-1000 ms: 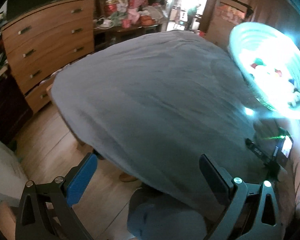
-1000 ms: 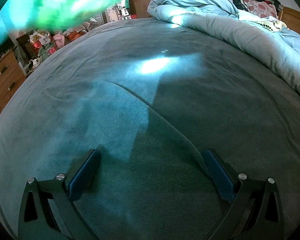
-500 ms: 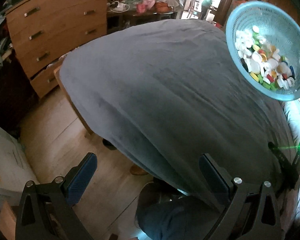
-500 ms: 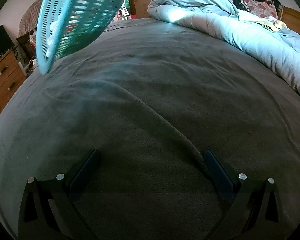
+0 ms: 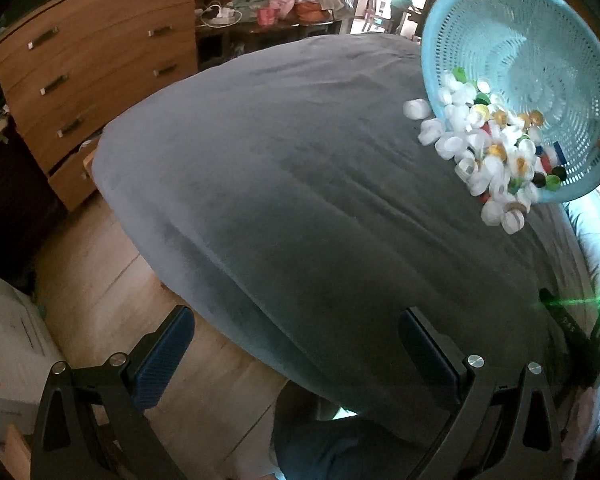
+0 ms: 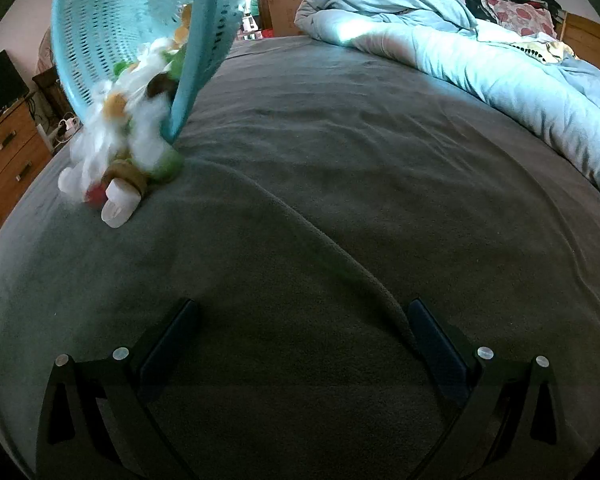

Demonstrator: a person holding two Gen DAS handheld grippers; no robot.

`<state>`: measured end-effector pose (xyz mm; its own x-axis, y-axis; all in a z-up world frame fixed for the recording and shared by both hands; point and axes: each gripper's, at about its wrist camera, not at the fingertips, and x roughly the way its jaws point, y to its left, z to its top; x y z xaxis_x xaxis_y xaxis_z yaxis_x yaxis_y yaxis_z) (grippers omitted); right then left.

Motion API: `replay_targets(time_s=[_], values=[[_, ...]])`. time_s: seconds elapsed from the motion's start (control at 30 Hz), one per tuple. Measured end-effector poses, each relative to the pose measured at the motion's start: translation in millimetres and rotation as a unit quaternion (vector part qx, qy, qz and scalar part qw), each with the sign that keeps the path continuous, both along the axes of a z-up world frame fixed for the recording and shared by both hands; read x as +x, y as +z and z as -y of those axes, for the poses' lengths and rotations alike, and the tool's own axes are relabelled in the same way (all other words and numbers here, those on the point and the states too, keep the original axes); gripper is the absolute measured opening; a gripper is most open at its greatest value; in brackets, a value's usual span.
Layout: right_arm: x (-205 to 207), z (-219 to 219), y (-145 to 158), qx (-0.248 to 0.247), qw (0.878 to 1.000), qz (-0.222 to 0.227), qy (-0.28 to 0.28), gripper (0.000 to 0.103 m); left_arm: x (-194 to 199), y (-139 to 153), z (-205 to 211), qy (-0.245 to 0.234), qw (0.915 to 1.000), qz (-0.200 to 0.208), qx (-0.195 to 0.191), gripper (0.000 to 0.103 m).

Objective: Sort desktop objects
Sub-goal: 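Tip the teal basket and pour the bottle caps onto the bed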

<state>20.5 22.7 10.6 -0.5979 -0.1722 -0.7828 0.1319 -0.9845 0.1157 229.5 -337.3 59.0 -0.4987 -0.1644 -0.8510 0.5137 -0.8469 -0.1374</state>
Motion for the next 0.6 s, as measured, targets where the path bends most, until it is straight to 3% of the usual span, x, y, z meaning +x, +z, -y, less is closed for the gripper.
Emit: replay_targets(time_s=[0.6], values=[[0.3,-0.1,0.2,0.000,1.000,-0.001,0.000,0.102,4.6,6.0,-6.4,-0.006,0.9997,-0.010,0.019,0.103]])
